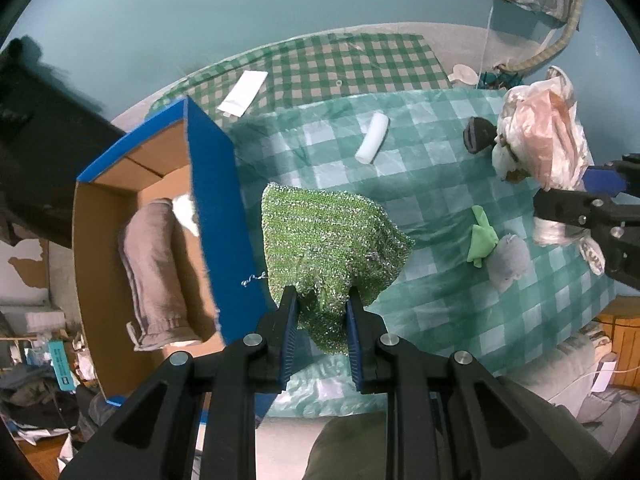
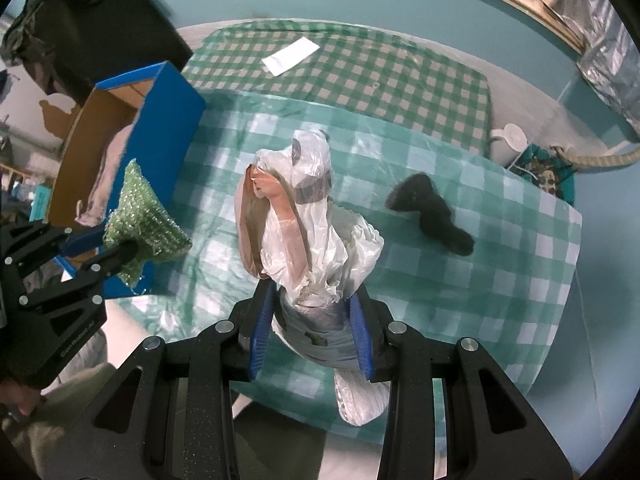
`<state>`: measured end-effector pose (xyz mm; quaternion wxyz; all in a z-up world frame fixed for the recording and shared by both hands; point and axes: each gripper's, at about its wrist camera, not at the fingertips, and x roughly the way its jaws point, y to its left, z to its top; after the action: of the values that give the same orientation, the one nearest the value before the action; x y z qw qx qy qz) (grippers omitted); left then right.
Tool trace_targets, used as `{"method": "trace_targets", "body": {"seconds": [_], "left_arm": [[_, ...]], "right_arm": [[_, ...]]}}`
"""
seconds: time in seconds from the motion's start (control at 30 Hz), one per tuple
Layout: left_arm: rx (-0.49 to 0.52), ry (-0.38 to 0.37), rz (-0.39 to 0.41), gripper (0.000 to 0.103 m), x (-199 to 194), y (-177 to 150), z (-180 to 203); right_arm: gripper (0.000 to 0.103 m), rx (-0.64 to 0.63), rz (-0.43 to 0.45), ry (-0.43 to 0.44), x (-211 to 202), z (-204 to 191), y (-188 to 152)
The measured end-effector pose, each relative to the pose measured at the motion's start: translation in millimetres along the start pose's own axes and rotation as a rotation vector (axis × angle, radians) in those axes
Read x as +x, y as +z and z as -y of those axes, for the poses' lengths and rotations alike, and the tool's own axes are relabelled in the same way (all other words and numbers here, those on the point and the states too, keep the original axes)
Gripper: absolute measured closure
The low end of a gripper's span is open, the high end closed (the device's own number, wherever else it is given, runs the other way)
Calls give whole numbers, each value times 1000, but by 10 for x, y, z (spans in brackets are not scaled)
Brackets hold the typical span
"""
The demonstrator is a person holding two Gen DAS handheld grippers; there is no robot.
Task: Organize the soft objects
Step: 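Carry the green scrubber and plastic bag with both tools over the cardboard box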
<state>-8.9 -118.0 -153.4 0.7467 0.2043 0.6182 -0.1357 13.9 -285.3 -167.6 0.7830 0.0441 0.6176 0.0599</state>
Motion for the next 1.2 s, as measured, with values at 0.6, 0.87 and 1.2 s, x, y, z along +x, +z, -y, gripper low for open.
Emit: {"method": "trace_targets", "body": {"seconds": [0.6,0.87,1.2], "left_arm": [[-119,-1,47,81,-340,-163,-546],[-196,9,52,81,-390,-266,-875],[-292,27,31,81,-318,-425,-1289]], "right_arm": [[67,-160,30,28,-193,-729,268],[67,-243,22,54,-123,-1141,387],[67,-327,2,83,27,-1631,549]]}}
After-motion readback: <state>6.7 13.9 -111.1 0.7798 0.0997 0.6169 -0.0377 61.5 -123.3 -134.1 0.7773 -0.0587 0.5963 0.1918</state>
